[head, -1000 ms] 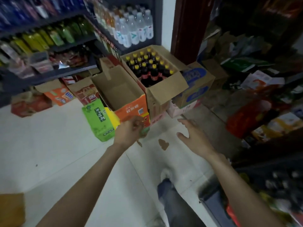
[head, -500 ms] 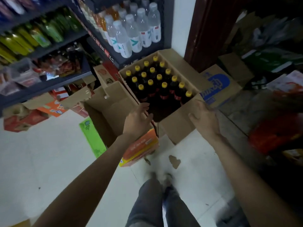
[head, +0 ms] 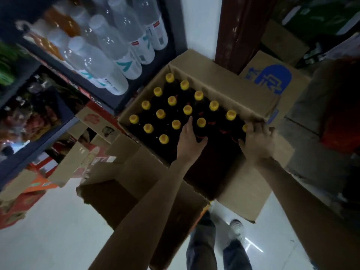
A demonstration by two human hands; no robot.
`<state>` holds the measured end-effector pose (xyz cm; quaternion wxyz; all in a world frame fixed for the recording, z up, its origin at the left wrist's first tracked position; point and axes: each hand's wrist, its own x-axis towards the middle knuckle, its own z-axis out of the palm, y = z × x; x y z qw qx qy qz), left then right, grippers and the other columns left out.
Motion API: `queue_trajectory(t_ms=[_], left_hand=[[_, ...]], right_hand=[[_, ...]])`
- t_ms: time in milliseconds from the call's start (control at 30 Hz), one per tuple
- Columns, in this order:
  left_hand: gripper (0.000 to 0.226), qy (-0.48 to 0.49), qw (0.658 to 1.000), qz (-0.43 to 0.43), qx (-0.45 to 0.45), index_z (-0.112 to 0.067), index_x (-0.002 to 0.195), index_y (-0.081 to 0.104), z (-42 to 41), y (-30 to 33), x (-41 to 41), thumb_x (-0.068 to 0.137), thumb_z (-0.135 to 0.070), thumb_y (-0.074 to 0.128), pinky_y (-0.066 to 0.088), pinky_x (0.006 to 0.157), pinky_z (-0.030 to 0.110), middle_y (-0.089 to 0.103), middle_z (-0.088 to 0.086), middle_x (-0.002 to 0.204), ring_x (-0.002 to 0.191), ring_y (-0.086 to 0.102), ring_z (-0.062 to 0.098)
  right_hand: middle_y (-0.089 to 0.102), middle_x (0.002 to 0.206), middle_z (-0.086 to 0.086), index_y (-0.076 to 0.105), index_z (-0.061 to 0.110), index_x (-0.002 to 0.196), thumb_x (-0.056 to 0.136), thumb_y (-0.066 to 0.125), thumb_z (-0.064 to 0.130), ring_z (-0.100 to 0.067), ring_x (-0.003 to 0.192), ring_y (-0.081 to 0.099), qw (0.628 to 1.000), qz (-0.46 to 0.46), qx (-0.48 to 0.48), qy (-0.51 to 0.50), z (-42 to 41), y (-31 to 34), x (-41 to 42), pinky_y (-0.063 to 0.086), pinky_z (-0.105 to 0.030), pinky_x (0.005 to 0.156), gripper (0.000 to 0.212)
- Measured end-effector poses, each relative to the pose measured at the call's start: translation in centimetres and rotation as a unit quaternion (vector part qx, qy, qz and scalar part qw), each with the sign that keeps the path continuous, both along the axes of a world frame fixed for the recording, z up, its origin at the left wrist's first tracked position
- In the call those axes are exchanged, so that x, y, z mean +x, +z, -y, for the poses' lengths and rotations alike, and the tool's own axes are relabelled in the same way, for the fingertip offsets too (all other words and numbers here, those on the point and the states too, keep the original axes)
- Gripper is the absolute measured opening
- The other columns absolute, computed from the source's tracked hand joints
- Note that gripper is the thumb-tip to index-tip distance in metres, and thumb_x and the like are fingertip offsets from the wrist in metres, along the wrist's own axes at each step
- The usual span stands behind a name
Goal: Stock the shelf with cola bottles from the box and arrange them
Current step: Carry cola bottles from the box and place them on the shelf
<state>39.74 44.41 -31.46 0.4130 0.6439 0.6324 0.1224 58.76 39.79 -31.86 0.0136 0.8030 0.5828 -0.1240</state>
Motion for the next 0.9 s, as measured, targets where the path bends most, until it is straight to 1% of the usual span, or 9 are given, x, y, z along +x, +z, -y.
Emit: queue_trajectory(t_ms=[133,267,367,500,600,667,767,833,900], left_hand=[[0.078,-0.04,0.998,-0.02,0.033,-0.018,0.15,0.021,-2.0,-2.7,0.8,0.088,-0.025,0.067,0.032,0.109,0.031,0.03,0.002,0.152,0.14,0.028,0.02],[0.059,-0.042,0.996,-0.026,0.08,-0.019,0.136,0.046,-3.1,-4.8,1.2,0.083,-0.02,0.072,0.039,0.106,0.035,0.041,0.004,0.137,0.128,0.038,0.024],[0.045,-0.048,0.992,0.004,0.113,-0.017,0.125,0.058,-3.3,-5.8,1.5,0.082,-0.018,0.073,0.042,0.1,0.033,0.054,0.003,0.127,0.121,0.046,0.023],[0.043,0.004,0.996,0.048,0.069,-0.018,0.128,0.058,-3.3,-6.2,1.5,0.087,-0.024,0.068,0.044,0.103,0.04,0.06,0.0,0.128,0.125,0.049,0.021],[0.039,0.004,0.996,0.064,0.061,-0.027,0.124,0.06,-3.1,-5.1,0.1,0.086,-0.033,0.067,0.048,0.097,0.046,0.061,-0.008,0.125,0.121,0.052,0.016],[0.035,-0.004,0.992,0.098,0.076,-0.031,0.12,0.061,-2.3,-2.8,-0.9,0.085,-0.033,0.068,0.049,0.096,0.045,0.061,-0.015,0.12,0.119,0.053,0.01],[0.03,-0.027,0.981,0.15,0.118,-0.036,0.113,0.06,-0.9,3.0,-1.8,0.084,-0.031,0.069,0.047,0.096,0.039,0.058,-0.03,0.112,0.112,0.053,0.002],[0.028,-0.047,0.971,0.19,0.137,-0.041,0.11,0.057,0.2,7.8,-1.9,0.083,-0.038,0.064,0.044,0.1,0.033,0.058,-0.029,0.113,0.115,0.052,0.005],[0.029,-0.084,0.95,0.262,0.146,-0.035,0.113,0.056,1.4,12.4,-1.6,0.084,-0.033,0.06,0.038,0.106,0.03,0.058,-0.023,0.12,0.124,0.049,0.01]], right_hand=[[0.054,0.122,-0.02,0.054,0.008,0.123,0.074,0.078,0.024,-0.038,0.12,0.043,0.999,0.034,0.01,-0.026,-1.1,-1.2,-0.1,0.026,-0.047,0.098,0.057],[0.056,0.123,-0.012,0.059,0.014,0.117,0.077,0.075,0.034,-0.034,0.124,0.038,0.999,0.024,-0.024,-0.007,-1.9,-1.6,0.8,0.028,-0.048,0.104,0.048],[0.062,0.108,-0.012,0.066,0.013,0.102,0.069,0.081,0.034,-0.035,0.114,0.046,1.0,0.008,0.015,-0.008,-1.4,-1.4,0.9,0.026,-0.045,0.096,0.042],[0.067,0.085,-0.014,0.067,0.01,0.082,0.053,0.09,0.031,-0.039,0.092,0.059,0.989,-0.022,0.133,-0.055,-0.6,1.0,-0.7,0.021,-0.039,0.079,0.042],[0.067,0.091,-0.011,0.068,0.012,0.088,0.065,0.084,0.034,-0.036,0.092,0.056,0.97,-0.085,0.209,-0.095,0.3,4.3,-1.6,0.022,-0.036,0.077,0.036],[0.064,0.094,-0.007,0.068,0.014,0.094,0.074,0.073,0.041,-0.027,0.094,0.048,0.949,-0.149,0.253,-0.11,1.6,7.0,-1.9,0.022,-0.027,0.077,0.034],[0.049,0.113,0.002,0.069,0.016,0.102,0.081,0.064,0.047,-0.013,0.108,0.037,0.91,-0.263,0.308,-0.088,4.0,11.4,-1.6,0.028,-0.014,0.091,0.038],[0.039,0.131,0.003,0.066,0.02,0.103,0.082,0.065,0.049,-0.016,0.128,0.036,0.887,-0.32,0.329,-0.061,5.6,14.5,-1.2,0.028,-0.021,0.105,0.036],[0.039,0.141,-0.001,0.06,0.032,0.103,0.085,0.063,0.049,-0.017,0.137,0.036,0.84,-0.41,0.349,-0.054,7.0,17.3,-1.1,0.033,-0.029,0.108,0.026]])
